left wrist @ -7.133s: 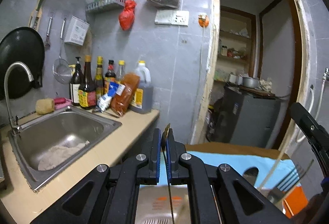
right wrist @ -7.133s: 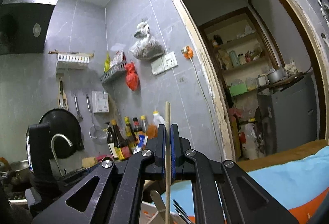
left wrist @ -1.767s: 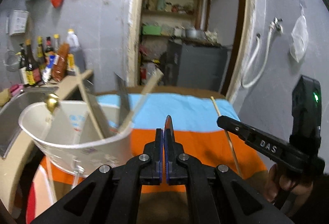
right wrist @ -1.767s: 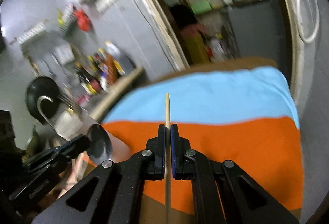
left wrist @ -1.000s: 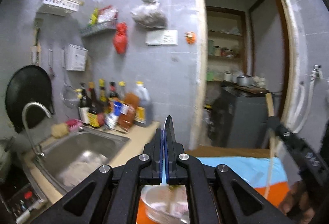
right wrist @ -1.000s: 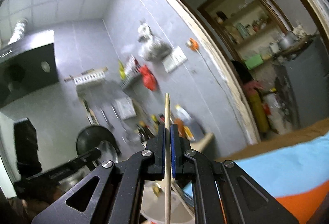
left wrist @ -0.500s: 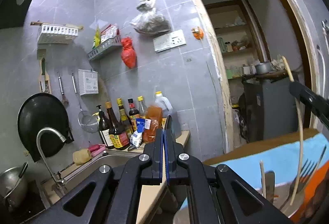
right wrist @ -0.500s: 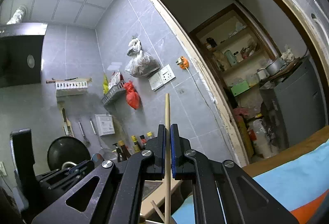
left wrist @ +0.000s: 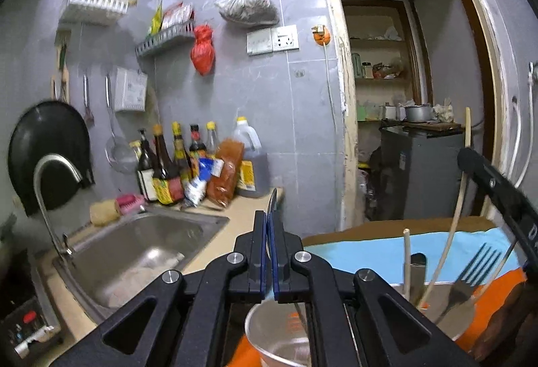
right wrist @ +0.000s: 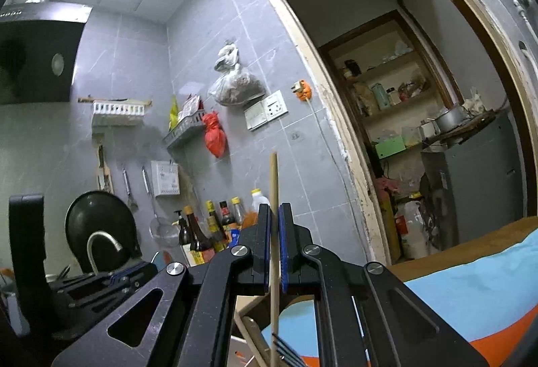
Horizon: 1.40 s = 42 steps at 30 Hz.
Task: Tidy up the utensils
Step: 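Lower the chopstick into the holder and open the right gripper while the left gripper inserts the spoon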
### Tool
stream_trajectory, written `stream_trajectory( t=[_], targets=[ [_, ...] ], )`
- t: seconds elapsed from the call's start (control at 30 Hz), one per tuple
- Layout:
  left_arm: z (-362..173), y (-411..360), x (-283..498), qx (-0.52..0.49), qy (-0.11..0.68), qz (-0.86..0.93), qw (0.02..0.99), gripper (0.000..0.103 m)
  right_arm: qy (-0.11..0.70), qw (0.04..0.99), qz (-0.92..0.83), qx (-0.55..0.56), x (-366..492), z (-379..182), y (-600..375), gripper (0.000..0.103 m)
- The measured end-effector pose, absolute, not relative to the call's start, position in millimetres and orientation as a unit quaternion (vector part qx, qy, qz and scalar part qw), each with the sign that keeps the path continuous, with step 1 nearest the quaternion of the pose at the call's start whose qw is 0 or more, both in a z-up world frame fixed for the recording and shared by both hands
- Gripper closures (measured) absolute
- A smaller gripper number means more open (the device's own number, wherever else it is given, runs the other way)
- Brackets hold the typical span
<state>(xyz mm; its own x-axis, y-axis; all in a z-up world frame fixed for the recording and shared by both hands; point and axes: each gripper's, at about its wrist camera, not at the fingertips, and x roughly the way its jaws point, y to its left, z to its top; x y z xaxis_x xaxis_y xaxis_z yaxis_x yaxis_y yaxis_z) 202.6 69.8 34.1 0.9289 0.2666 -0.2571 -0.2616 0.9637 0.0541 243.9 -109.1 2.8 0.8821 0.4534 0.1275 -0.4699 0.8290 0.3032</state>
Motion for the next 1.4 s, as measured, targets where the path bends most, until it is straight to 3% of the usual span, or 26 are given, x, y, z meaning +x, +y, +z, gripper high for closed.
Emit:
stream_trajectory(
  t=[0.13,0.2,0.23,0.27,0.33,0.4,0.57,0.6,0.67,0.8,0.87,1.07,1.13,1.27,1.4],
  targets=[
    [32,82,202,-0.046,0.156,0.105,0.981,0.098,-0.006,0.955,0.255,0.153,242,4,-112,0.097],
    [31,88,201,-0.072,0.168,0.091,0.979,0.098,0.007,0.954,0.261,0.148,240,4,-115,0.091],
    [30,90,200,-0.081,0.169,0.088,0.978,0.096,0.015,0.953,0.265,0.147,240,4,-116,0.081],
    [30,92,198,-0.089,0.171,0.085,0.978,0.091,0.020,0.952,0.266,0.147,240,3,-118,0.071],
    [30,94,192,-0.099,0.168,0.084,0.977,0.074,0.025,0.951,0.269,0.151,237,4,-124,0.070],
    [30,95,183,-0.111,0.157,0.083,0.978,0.050,0.028,0.951,0.267,0.151,234,5,-130,0.069],
    [30,90,169,-0.105,0.161,0.078,0.978,0.047,0.035,0.954,0.254,0.154,222,9,-150,0.053],
    [30,89,167,-0.101,0.163,0.076,0.978,0.043,0.041,0.955,0.251,0.153,221,9,-154,0.051],
    [28,81,157,-0.082,0.170,0.071,0.979,0.035,0.060,0.957,0.240,0.149,219,9,-163,0.035],
    [19,63,139,-0.035,0.198,0.057,0.978,0.025,0.095,0.962,0.218,0.136,216,4,-177,0.025],
    [9,52,131,-0.016,0.224,0.042,0.973,0.025,0.122,0.963,0.200,0.133,217,-1,-184,0.012],
    [-32,24,125,0.030,0.319,-0.012,0.947,0.025,0.165,0.963,0.164,0.135,216,-16,-204,0.012],
    [-49,13,129,0.062,0.352,-0.023,0.934,0.031,0.173,0.962,0.159,0.136,216,-19,-208,0.012],
    [-76,-5,138,0.113,0.397,-0.046,0.910,0.053,0.184,0.961,0.156,0.134,216,-23,-210,0.012],
    [-96,-17,147,0.161,0.429,-0.052,0.887,0.059,0.189,0.960,0.158,0.133,214,-25,-211,0.012]
  ],
)
